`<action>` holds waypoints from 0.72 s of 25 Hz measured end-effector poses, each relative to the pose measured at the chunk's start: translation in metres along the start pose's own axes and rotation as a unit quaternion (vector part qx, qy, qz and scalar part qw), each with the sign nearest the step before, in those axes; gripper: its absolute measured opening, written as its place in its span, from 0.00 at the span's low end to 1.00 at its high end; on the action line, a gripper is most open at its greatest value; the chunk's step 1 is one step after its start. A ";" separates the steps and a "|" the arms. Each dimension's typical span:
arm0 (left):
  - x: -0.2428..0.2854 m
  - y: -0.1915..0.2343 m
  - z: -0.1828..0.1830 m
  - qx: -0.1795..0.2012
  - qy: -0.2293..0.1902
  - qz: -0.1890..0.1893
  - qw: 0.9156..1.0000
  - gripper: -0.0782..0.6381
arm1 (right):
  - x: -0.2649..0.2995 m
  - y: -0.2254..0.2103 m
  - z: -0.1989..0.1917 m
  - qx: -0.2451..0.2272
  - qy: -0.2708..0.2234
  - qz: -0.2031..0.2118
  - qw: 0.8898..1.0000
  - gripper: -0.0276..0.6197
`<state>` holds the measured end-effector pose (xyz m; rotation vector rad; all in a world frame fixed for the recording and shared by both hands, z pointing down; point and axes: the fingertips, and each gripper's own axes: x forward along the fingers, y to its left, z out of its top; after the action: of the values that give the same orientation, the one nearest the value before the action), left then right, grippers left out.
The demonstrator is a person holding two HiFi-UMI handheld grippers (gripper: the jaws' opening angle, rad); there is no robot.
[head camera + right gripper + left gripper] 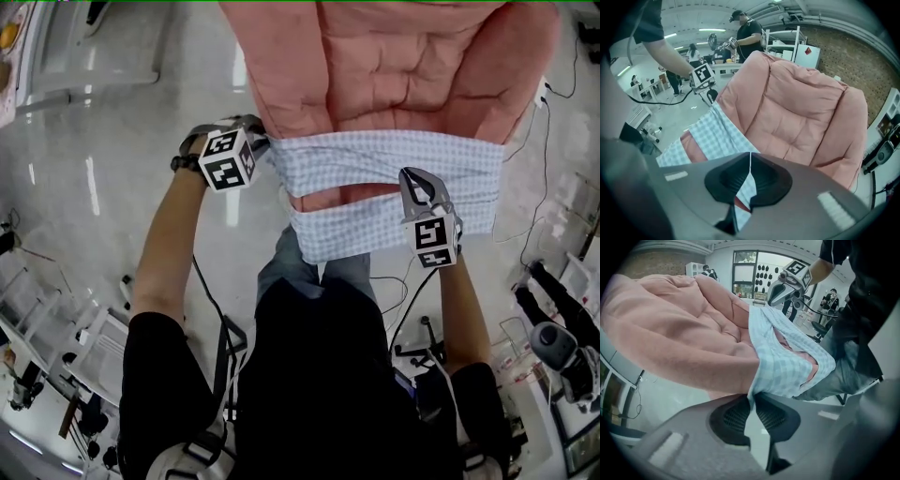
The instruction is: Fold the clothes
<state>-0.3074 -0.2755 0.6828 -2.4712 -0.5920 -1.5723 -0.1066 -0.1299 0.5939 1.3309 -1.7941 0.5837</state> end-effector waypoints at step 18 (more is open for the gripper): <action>-0.048 -0.027 -0.017 -0.099 0.005 0.059 0.993 0.13 | 0.045 -0.047 -0.033 -0.115 0.073 0.054 0.989 0.13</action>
<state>-0.3502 -0.2684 0.6455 -2.5825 -0.2950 -1.6680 -0.0569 -0.1455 0.6449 1.0148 -1.7615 0.5027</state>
